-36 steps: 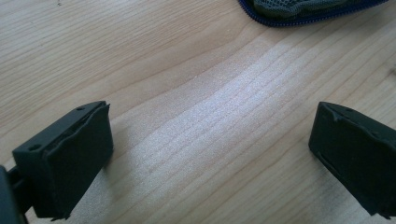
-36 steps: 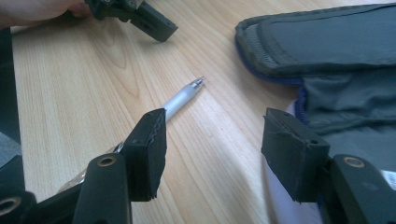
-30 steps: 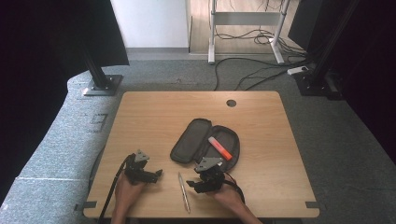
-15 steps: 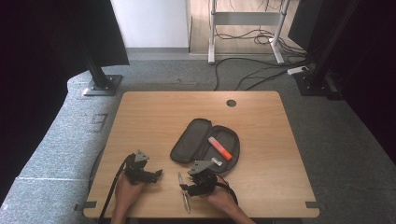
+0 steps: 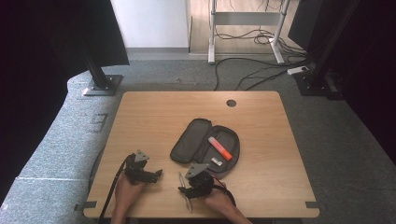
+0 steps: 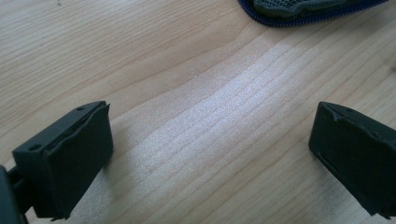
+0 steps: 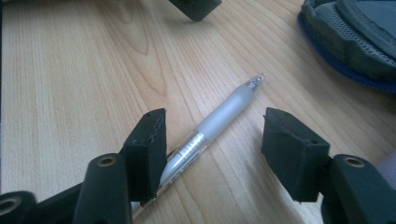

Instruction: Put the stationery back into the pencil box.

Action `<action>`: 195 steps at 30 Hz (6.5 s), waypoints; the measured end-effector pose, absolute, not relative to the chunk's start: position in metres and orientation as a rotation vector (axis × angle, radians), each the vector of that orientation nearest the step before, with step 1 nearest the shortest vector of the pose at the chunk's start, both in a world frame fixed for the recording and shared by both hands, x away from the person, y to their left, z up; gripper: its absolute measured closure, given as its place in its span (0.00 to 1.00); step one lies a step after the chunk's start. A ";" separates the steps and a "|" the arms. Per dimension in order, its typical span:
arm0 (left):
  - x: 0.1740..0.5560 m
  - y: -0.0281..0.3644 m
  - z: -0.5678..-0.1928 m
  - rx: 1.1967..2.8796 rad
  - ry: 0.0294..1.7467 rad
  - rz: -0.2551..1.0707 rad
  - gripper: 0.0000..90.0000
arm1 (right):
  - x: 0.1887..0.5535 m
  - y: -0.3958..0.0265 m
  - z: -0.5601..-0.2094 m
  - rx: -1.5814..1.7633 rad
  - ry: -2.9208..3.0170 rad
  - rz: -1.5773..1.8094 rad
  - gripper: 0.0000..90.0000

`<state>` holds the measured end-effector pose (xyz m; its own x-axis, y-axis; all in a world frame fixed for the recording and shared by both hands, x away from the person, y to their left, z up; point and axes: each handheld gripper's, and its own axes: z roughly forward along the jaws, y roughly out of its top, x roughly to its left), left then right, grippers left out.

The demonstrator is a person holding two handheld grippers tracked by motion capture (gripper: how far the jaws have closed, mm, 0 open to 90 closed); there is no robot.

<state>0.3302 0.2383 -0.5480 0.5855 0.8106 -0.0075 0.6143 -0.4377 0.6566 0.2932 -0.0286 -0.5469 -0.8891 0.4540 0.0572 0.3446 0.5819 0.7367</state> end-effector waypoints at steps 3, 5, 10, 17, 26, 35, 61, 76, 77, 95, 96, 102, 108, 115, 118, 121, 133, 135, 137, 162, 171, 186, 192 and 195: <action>0.330 0.238 -0.548 2.197 1.127 0.413 0.00 | 0.293 -0.032 -0.546 0.674 2.665 1.179 0.53; 0.330 0.238 -0.548 2.197 1.127 0.412 0.00 | 0.293 -0.034 -0.546 0.664 2.659 1.171 0.58; 0.330 0.238 -0.548 2.197 1.127 0.413 0.00 | 0.293 -0.039 -0.544 0.666 2.665 1.151 0.70; 0.330 0.238 -0.548 2.195 1.128 0.413 0.00 | 0.296 -0.049 -0.544 0.703 2.651 1.150 0.85; 0.330 0.238 -0.548 2.195 1.128 0.413 0.00 | 0.297 -0.053 -0.544 0.751 2.651 1.153 0.87; 0.330 0.238 -0.548 2.195 1.128 0.413 0.00 | 0.294 -0.053 -0.535 0.738 2.645 1.184 0.87; 0.330 0.238 -0.548 2.196 1.128 0.412 0.00 | 0.296 -0.074 -0.510 0.769 2.575 1.232 0.87; 0.330 0.238 -0.548 2.196 1.128 0.413 0.00 | 0.298 -0.083 -0.504 0.792 2.552 1.250 0.87; 0.330 0.238 -0.548 2.196 1.128 0.413 0.00 | 0.298 -0.084 -0.503 0.795 2.551 1.252 0.87; 0.330 0.238 -0.548 2.195 1.128 0.413 0.00 | 0.300 -0.093 -0.492 0.810 2.531 1.288 0.87; 0.330 0.238 -0.548 2.196 1.128 0.412 0.00 | 0.300 -0.094 -0.491 0.808 2.528 1.287 0.87; 0.330 0.238 -0.548 2.196 1.128 0.412 0.00 | 0.301 -0.097 -0.486 0.809 2.518 1.284 0.87; 0.330 0.238 -0.548 2.195 1.128 0.412 0.00 | 0.302 -0.100 -0.479 0.803 2.510 1.270 0.87; 0.330 0.238 -0.548 2.195 1.128 0.412 0.00 | 0.305 -0.105 -0.470 0.802 2.493 1.258 0.87; 0.330 0.238 -0.548 2.194 1.128 0.413 0.00 | 0.307 -0.107 -0.466 0.803 2.485 1.250 0.87; 0.330 0.238 -0.548 2.194 1.128 0.412 0.00 | 0.309 -0.109 -0.463 0.807 2.477 1.243 0.87; 0.330 0.238 -0.548 2.196 1.127 0.412 0.00 | 0.325 -0.118 -0.455 0.824 2.432 1.224 0.87; 0.330 0.238 -0.548 2.196 1.128 0.413 0.00 | 0.328 -0.119 -0.454 0.825 2.425 1.222 0.87; 0.330 0.238 -0.548 2.197 1.127 0.412 0.00 | 0.331 -0.120 -0.452 0.828 2.417 1.217 0.87; 0.330 0.238 -0.548 2.197 1.127 0.412 0.00 | 0.362 -0.129 -0.477 0.882 2.380 1.158 0.87; 0.330 0.238 -0.548 2.196 1.128 0.413 0.00 | 0.368 -0.129 -0.493 0.889 2.396 1.147 0.87; 0.330 0.238 -0.548 2.196 1.127 0.412 0.00 | 0.376 -0.118 -0.511 0.894 2.440 1.104 0.86; 0.330 0.238 -0.548 2.196 1.127 0.412 0.00 | 0.377 -0.117 -0.517 0.908 2.452 1.092 0.86; 0.330 0.238 -0.548 2.197 1.127 0.412 0.00 | 0.378 -0.118 -0.519 0.922 2.453 1.086 0.86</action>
